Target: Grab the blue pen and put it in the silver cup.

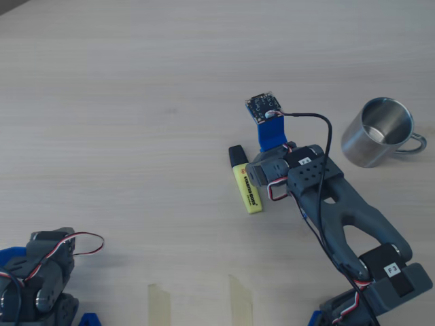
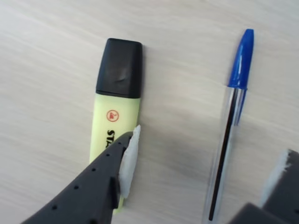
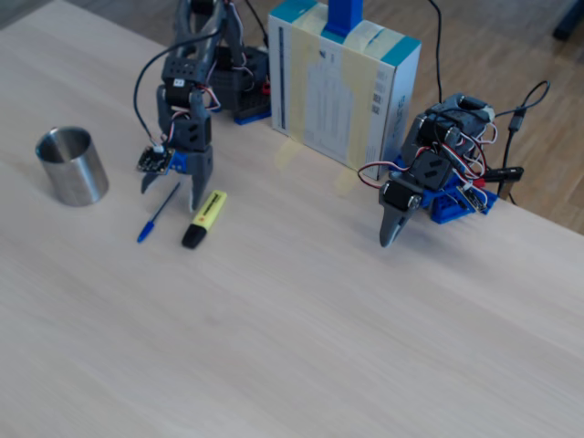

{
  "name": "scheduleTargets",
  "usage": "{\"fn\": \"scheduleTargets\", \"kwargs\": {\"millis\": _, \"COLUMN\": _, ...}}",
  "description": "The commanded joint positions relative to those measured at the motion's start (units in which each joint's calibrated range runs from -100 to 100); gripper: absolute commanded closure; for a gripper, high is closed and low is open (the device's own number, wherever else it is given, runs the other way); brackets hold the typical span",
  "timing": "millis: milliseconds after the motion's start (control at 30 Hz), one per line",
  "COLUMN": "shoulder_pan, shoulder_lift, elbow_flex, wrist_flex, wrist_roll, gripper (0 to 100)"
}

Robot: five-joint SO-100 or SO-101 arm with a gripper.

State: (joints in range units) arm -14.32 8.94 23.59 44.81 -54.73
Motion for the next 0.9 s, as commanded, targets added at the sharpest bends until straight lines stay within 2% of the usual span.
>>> {"fn": "scheduleTargets", "kwargs": {"millis": 0, "shoulder_pan": 2.37, "shoulder_lift": -0.96, "elbow_flex": -1.87, "wrist_flex": -0.06, "wrist_roll": 0.22, "gripper": 57}}
{"fn": "scheduleTargets", "kwargs": {"millis": 400, "shoulder_pan": 4.63, "shoulder_lift": 2.2, "elbow_flex": -2.86, "wrist_flex": -0.66, "wrist_roll": 0.22, "gripper": 57}}
{"fn": "scheduleTargets", "kwargs": {"millis": 633, "shoulder_pan": 4.63, "shoulder_lift": 7.69, "elbow_flex": -2.77, "wrist_flex": -7.36, "wrist_roll": 0.22, "gripper": 57}}
{"fn": "scheduleTargets", "kwargs": {"millis": 867, "shoulder_pan": 5.25, "shoulder_lift": 9.51, "elbow_flex": -2.77, "wrist_flex": -7.61, "wrist_roll": 0.22, "gripper": 57}}
